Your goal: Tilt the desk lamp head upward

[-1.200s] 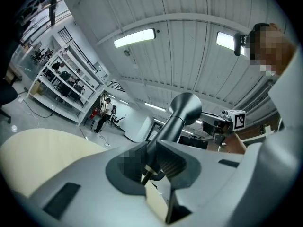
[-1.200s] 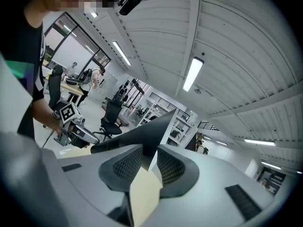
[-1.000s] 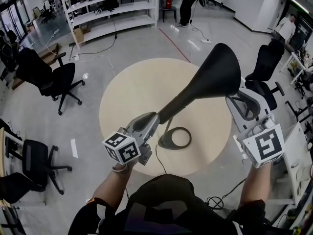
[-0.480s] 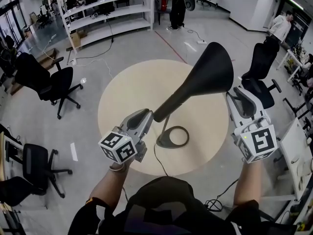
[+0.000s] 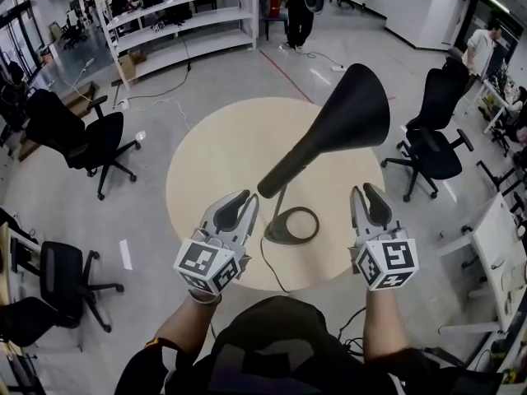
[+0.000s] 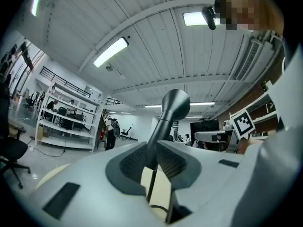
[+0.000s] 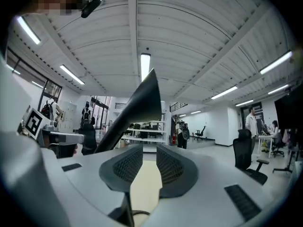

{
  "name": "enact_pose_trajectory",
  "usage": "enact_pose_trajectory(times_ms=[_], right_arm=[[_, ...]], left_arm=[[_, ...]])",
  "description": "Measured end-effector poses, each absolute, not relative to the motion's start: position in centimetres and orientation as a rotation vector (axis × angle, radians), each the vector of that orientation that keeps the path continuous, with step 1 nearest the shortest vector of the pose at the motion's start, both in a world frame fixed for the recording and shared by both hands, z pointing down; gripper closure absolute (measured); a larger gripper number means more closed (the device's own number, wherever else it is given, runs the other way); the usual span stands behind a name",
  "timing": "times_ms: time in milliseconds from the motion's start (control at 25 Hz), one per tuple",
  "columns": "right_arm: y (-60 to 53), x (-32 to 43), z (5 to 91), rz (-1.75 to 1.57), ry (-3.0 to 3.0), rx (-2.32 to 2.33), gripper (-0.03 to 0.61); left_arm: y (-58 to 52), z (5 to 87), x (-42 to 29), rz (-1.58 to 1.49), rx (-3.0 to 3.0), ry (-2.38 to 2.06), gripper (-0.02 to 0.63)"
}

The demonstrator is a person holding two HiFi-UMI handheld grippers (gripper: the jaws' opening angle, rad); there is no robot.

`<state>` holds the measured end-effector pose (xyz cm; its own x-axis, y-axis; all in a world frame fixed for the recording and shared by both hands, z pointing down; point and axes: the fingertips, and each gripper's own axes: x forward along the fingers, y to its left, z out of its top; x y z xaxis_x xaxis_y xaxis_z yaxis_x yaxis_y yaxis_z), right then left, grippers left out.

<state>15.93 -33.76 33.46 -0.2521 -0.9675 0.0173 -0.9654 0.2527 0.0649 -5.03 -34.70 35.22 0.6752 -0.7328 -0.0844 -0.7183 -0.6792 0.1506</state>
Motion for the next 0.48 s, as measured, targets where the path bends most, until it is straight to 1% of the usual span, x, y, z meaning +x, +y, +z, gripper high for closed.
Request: enact_pose_trajectory(times_ms=[200, 280, 440, 480], right_arm=[[-31.8, 11.1, 38.7, 0.038, -2.414, 1.826, 0.480], [-30.8, 9.5, 40.1, 0.067, -2.408, 1.813, 0.507], [-29.0, 7.4, 42.4, 0.138, -2.391, 1.819, 0.553], [-28.6, 6.9, 43.0, 0.157, -2.383, 1.821, 0.561]], left_arm=[[-32.2, 37.0, -3.8, -0.104, 2.799, -1.223, 0.512], [-31.2, 38.4, -3.6, -0.051, 2.788, -1.218, 0.512], [-29.4, 41.7, -3.5, 0.038, 2.751, -1.175, 0.563], [-28.9, 42.6, -3.6, 0.059, 2.745, -1.168, 0.566]])
